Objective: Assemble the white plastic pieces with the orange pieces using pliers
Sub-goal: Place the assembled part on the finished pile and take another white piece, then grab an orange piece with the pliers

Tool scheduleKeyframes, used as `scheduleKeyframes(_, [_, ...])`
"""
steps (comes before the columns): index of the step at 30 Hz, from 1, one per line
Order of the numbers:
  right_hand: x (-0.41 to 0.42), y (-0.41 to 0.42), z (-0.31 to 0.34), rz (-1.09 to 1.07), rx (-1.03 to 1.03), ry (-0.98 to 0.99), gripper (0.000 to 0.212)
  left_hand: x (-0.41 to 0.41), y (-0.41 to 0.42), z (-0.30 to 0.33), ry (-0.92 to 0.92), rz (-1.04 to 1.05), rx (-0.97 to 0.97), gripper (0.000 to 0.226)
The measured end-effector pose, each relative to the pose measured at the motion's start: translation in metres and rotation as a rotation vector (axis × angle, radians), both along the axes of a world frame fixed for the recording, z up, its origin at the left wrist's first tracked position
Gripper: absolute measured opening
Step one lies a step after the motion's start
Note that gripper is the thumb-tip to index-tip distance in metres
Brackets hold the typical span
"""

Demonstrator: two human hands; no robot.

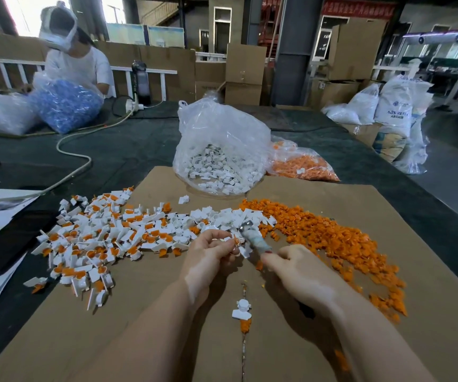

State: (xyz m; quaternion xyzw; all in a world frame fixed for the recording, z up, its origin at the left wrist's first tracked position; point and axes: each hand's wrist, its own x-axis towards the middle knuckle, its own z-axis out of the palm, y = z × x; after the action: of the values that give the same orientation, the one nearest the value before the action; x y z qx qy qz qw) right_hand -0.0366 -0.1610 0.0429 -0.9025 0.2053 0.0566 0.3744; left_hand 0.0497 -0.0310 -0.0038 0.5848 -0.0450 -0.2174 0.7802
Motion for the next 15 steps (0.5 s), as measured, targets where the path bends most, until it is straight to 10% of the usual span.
scheduleKeyframes(15, [-0.0017, 0.0096, -0.0015, 0.043, 0.259, 0.063, 0.031, 0.0010, -0.0009, 0.0002, 0.040, 0.071, 0.029, 0.008])
